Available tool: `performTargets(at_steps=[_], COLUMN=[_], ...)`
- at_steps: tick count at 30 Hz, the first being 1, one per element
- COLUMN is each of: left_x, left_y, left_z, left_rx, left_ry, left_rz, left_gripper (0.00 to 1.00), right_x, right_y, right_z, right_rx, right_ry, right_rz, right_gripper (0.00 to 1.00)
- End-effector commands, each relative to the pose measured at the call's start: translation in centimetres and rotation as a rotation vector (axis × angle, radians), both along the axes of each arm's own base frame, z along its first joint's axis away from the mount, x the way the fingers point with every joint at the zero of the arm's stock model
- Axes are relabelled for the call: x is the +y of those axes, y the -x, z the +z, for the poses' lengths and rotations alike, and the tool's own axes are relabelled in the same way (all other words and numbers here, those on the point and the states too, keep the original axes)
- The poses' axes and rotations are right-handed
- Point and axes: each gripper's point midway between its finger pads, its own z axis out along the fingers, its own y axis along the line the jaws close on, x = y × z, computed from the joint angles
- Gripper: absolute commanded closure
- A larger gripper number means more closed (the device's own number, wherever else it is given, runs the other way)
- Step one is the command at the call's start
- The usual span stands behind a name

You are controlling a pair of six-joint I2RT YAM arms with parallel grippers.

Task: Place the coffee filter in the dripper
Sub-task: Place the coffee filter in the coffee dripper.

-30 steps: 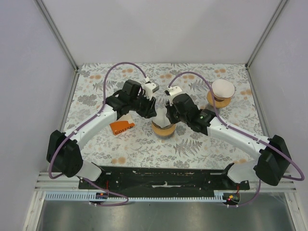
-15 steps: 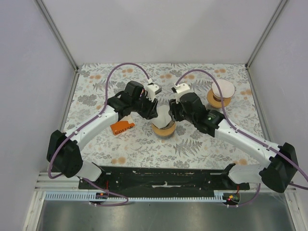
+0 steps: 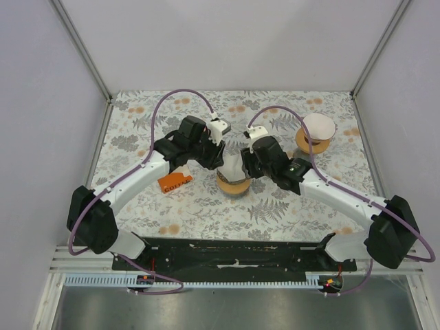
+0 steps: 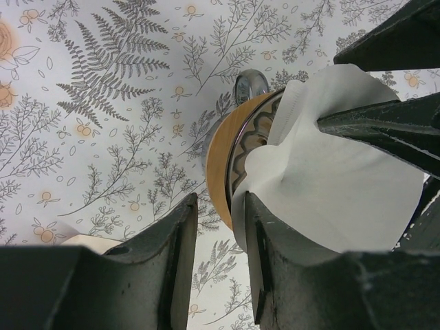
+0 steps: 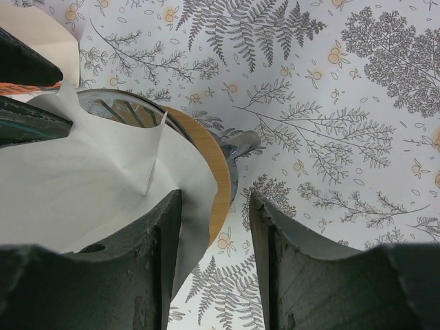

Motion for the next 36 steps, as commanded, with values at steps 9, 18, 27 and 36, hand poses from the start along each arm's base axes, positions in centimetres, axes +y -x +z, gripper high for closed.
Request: performTargets(at_steps=[9, 18, 27, 36], left_x=[-2.6, -3.4, -3.7, -1.2], left_y=[1.2, 0.6, 0.6, -1.5], left_z=[2.9, 2.5, 1.4, 0.2], left_rx=[-0.090, -0.014, -0.031, -0.119], left_ry=[0.070, 0.115, 0.097, -0.035], left_rz=[-0.188, -0.148, -0.198, -0.093], left_gripper=[0.49, 0.40, 0.30, 0.69], right_x=[1.4, 1.5, 1.6, 1.2], right_y=[-0.1, 0.0, 0.0, 0.0], right_z=[-0.4, -0.7, -0.8, -1.0], right_rx=[0.013, 0.025, 0.030, 0.033], right_ry=[-0.052, -0.055, -0.059, -0.069], right_rz=[0.064, 0.064, 0.064, 0.054], right_gripper=[0.50, 0.51, 0.51, 0.52])
